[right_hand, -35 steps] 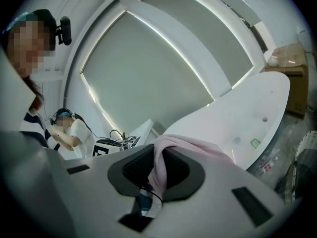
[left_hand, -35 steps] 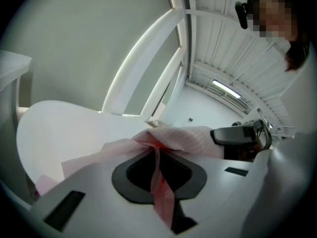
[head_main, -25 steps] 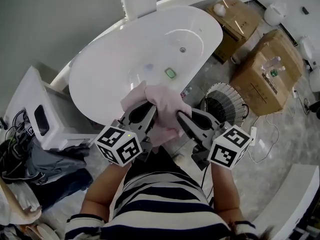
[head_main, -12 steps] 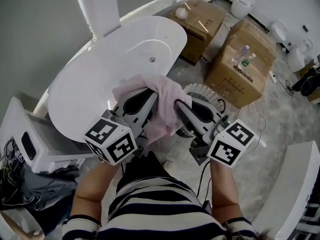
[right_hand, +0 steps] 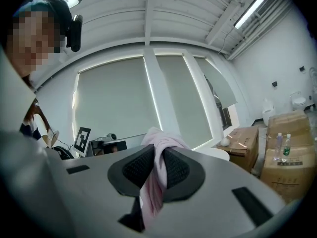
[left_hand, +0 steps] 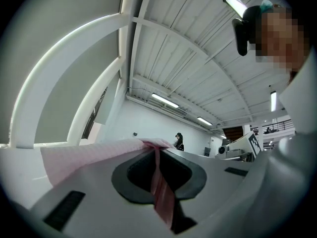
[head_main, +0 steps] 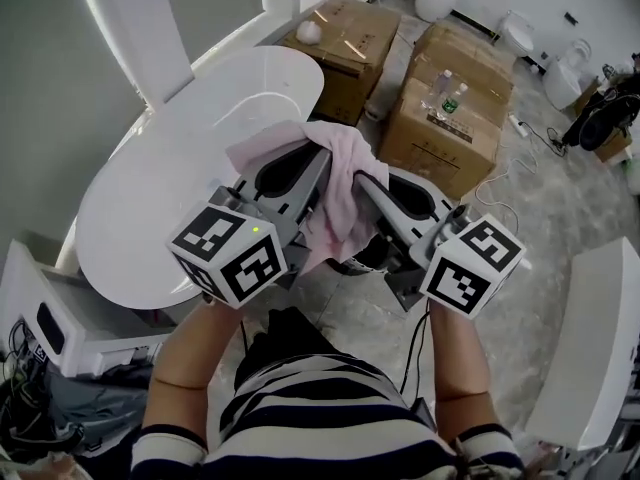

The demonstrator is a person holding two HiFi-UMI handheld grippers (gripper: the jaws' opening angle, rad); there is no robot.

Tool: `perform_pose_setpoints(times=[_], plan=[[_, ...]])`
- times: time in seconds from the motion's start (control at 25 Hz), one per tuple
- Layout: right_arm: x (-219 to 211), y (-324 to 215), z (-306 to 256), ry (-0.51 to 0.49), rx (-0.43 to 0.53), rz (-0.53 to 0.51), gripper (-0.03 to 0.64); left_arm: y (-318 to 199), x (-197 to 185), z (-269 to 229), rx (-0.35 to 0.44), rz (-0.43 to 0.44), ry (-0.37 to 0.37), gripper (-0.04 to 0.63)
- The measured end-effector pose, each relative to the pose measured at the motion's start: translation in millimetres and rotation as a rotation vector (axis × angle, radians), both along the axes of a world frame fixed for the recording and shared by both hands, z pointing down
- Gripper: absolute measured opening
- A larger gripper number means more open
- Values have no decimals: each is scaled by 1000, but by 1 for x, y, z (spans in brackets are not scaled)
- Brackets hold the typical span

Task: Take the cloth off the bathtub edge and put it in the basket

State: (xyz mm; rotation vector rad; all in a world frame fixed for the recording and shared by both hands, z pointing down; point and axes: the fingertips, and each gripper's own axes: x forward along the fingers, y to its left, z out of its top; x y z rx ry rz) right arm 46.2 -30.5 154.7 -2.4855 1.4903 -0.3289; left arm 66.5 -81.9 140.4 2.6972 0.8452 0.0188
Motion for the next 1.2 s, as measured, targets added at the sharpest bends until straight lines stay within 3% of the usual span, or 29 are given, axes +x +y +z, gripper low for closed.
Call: perform_pose_setpoints(times=[0.32,0.56,1.2], plan=[[24,42,-12,28,10,133,63,46,28,-14,-10,111,28,40],[52,75,-18,57,-2,265,63,83,61,-20,-67,239,47,40],[120,157,-9,39,-47,590,63,175,139,-8,-112,579,-1,40]])
